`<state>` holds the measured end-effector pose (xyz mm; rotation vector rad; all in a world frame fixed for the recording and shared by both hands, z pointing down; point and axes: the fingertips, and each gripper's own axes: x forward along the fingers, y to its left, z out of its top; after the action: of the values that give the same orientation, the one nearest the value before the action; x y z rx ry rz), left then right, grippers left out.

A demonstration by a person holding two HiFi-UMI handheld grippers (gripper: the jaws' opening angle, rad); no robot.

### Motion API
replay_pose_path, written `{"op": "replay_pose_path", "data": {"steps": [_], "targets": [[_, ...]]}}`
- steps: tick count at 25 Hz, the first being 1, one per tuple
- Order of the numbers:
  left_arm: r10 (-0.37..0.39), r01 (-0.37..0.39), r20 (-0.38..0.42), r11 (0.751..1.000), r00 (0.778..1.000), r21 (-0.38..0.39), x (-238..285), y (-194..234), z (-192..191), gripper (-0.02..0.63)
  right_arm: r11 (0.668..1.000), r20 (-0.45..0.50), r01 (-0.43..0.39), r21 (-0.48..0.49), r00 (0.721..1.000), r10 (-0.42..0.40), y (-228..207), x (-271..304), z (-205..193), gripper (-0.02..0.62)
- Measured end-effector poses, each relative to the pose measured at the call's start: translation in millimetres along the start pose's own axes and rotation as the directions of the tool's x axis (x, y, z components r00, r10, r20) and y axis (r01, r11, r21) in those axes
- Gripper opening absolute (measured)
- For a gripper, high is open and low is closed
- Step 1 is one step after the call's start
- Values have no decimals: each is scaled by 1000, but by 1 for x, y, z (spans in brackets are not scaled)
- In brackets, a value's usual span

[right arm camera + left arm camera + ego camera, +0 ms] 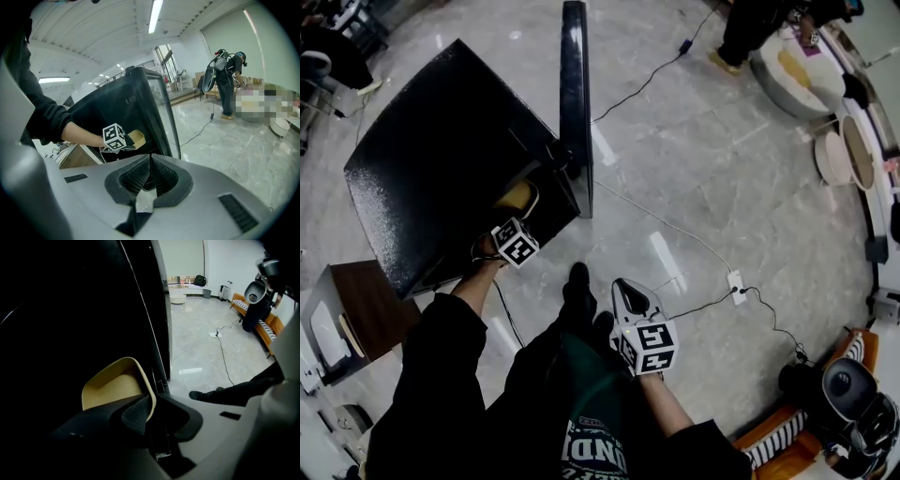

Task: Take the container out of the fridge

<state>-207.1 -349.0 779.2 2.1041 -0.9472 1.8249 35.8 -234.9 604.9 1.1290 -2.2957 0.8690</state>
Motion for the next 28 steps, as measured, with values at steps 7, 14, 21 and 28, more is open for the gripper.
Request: {"op": "replay_pose_path", "data": {"steps": [7,14,21,28], "targets": [[-16,17,-23,999,1000,38,-1,-3,0,37,1000,4,8,-2,1000,-8,1,-3,1,35],[0,-1,12,1000,1000,21,-12,-7,1,32,1000,9,-5,-14,1000,6,8,-6,1,35],[1,-1,37,1000,999,21,-31,-19,5,32,999,21,-27,-40,999,28,18,-12,0,35],[7,-8,70,1000,997,21,-55,-39,8,32,997,39,-41,-62,998,43,27,-28,-4,35]]}}
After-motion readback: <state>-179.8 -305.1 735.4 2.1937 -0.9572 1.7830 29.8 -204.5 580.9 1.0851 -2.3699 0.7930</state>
